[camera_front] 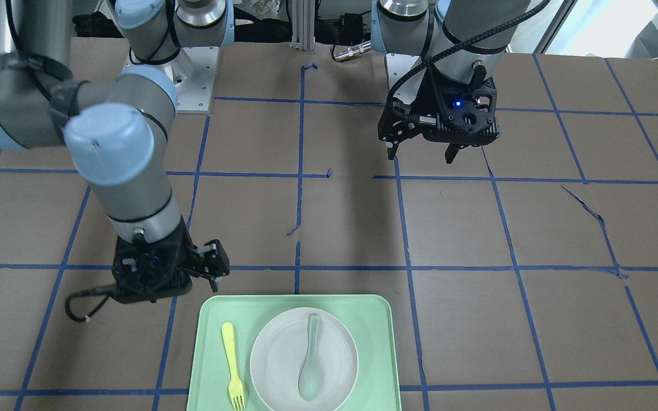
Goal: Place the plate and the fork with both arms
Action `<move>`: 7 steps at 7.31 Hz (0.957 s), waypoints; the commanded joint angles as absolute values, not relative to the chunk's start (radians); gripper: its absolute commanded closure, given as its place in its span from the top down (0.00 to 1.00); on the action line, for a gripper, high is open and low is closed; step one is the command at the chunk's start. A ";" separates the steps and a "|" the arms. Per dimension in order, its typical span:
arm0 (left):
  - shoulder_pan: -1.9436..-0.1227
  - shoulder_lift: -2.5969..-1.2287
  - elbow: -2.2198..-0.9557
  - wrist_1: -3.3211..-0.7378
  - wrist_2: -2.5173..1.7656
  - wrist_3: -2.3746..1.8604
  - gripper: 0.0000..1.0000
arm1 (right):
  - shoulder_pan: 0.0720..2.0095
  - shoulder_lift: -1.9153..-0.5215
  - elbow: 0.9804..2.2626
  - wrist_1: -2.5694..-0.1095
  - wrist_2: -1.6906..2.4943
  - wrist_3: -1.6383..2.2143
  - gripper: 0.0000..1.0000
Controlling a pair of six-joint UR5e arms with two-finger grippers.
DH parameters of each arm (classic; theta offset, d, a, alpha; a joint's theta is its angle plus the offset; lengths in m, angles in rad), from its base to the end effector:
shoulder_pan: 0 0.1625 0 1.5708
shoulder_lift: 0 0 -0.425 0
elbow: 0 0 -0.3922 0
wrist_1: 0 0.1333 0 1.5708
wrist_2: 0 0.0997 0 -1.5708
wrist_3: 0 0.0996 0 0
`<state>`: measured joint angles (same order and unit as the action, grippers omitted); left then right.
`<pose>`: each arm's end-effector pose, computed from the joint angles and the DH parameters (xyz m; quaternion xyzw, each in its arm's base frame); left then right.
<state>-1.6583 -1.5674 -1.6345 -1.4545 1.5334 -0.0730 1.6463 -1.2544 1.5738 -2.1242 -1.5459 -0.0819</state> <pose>-0.1798 -0.4813 0.4701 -0.0078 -0.9994 0.0264 0.0209 0.1825 -0.6126 0.3695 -0.0795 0.9899 -0.1168 0.0120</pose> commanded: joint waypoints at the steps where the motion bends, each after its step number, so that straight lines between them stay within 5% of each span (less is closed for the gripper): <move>1: -1.658 -1.566 -1.635 -1.456 1.534 -0.071 1.00 | 1.595 -1.490 1.631 -1.806 -1.545 -0.090 1.00; 3: -1.658 -1.553 -1.635 -1.457 1.537 -0.066 1.00 | 1.589 -1.636 1.629 -1.672 -1.554 -0.075 1.00; 7: -1.658 -1.560 -1.621 -1.454 1.569 -0.074 1.00 | 1.594 -1.631 1.623 -1.669 -1.586 0.015 1.00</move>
